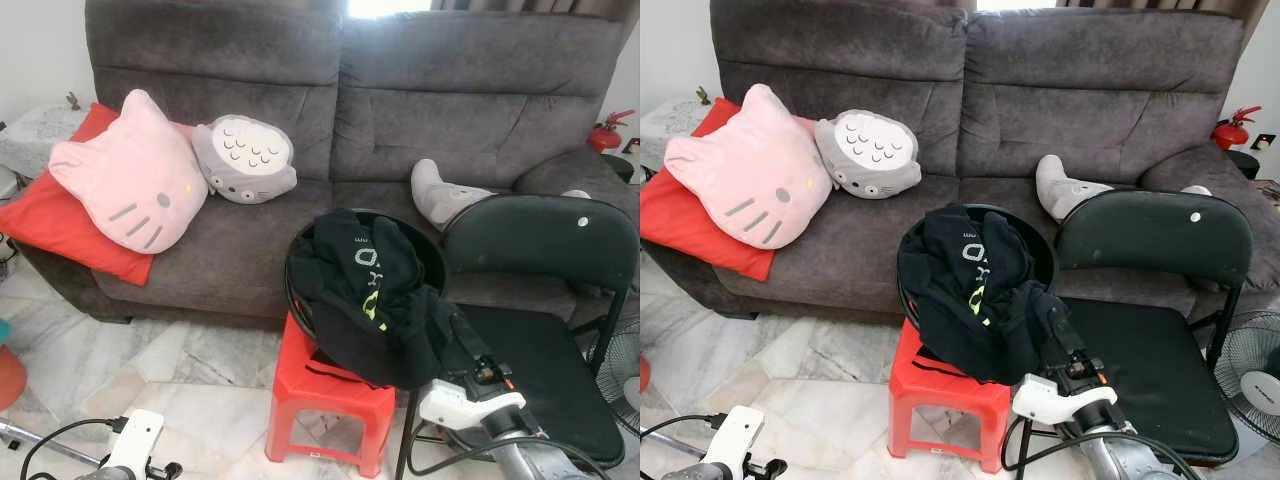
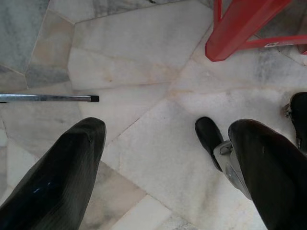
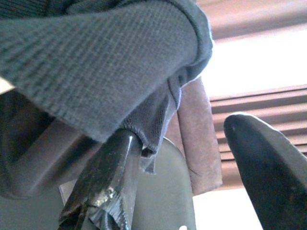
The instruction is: Hang hanger
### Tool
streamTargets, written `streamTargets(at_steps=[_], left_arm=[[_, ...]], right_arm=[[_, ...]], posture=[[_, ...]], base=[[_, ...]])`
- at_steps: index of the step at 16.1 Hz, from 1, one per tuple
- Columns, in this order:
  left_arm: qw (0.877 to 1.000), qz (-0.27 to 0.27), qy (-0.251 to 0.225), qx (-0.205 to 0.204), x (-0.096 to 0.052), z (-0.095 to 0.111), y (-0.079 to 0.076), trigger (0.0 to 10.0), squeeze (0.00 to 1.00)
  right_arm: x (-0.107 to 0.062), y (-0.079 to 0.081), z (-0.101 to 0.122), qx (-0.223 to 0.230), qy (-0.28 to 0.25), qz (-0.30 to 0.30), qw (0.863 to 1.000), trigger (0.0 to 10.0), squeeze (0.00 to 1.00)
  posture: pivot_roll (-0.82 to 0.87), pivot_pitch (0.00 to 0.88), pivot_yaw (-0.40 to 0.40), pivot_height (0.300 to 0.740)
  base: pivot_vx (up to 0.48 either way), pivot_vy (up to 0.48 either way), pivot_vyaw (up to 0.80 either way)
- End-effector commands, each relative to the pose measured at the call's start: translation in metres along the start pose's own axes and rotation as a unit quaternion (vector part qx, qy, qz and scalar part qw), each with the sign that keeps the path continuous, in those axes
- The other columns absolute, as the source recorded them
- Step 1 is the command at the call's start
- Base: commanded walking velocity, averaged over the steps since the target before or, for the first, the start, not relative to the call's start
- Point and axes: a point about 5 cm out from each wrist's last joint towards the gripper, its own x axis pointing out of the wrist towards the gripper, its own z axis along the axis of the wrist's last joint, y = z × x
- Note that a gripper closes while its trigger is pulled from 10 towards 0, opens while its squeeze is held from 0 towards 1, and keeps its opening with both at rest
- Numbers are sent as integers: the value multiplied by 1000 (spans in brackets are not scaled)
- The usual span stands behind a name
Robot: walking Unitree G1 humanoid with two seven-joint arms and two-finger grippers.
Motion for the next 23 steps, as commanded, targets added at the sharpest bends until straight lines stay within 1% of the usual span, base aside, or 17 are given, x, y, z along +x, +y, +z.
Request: streamTargets(at_steps=[1, 4, 7, 10, 13, 16, 18, 20, 23], left_arm=[[1000, 5, 0, -10, -1, -3, 1, 10000, 0], [1000, 5, 0, -10, -1, -3, 2, 10000, 0], [1000, 6, -2, -10, -1, -3, 2, 10000, 0], [1000, 6, -3, -9, -1, -3, 2, 10000, 0], [1000, 7, -6, -10, -1, -2, 2, 10000, 0], [1000, 8, -8, -12, -1, -1, 2, 10000, 0], [1000, 9, -9, -12, -1, -1, 3, 10000, 0], [1000, 9, -10, -12, -1, -1, 3, 10000, 0], [1000, 9, -12, -11, -1, -1, 3, 10000, 0]], right_arm=[[0, -5, -3, 3, 9, -11, 1000, 10000, 0], [3, -9, -3, 4, 14, -23, 1000, 10000, 0], [7, -7, -9, 9, 40, -17, 999, 10000, 0], [15, -7, -3, 19, 28, -18, 999, 10000, 0], [21, -2, 2, 13, 5, 1, 1000, 10000, 0], [25, 3, -1, 2, -8, 15, 1000, 10000, 0], [24, 15, -1, 8, -5, 53, 999, 10000, 0], [22, 21, 4, 14, -12, 58, 998, 10000, 0], [21, 21, 7, 18, -24, 43, 999, 10000, 0]], posture=[[-158, 0, -17, 740], [-161, 0, -15, 740], [-159, 0, -13, 740], [-157, 0, -11, 740], [-154, 0, -11, 740], [-153, 0, -11, 740], [-150, 0, -12, 740], [-150, 0, -11, 740], [-149, 0, -10, 740]], base=[[0, 0, 0], [0, 0, 0], [0, 0, 0], [0, 0, 0], [0, 0, 0], [0, 0, 0], [0, 0, 0], [0, 0, 0], [0, 0, 0]])
